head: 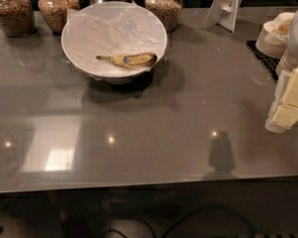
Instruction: Pick banana from white bowl
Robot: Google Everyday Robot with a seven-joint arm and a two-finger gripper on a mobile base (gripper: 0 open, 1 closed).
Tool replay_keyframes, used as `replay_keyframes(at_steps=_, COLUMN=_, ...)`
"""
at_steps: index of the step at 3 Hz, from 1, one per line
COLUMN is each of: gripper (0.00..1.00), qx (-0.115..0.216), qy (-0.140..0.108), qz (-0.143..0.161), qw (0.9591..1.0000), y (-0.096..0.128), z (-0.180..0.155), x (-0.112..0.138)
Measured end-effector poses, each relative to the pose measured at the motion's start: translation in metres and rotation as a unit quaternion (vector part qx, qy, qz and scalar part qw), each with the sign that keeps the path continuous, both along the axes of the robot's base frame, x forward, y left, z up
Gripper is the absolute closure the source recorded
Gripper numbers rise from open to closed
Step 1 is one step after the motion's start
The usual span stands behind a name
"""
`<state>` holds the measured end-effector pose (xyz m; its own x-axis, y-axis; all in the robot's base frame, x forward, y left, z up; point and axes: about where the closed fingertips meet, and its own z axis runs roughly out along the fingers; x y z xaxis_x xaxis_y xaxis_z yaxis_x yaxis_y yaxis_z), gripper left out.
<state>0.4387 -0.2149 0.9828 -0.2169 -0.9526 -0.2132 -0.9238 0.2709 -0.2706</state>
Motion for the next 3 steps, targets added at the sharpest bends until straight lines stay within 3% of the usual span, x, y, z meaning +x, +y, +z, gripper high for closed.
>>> replay_keyframes(at_steps=2, gripper=0.00, qx=0.014, qy=-0.006, qz=0.003, qw=0.9999, y=0.006, z=0.001, x=0.006)
replay_keyframes(at_steps=3, gripper=0.00, qx=0.044, qy=-0.031, qz=0.018, qw=0.9984, y=0.036, z=0.003, x=0.035)
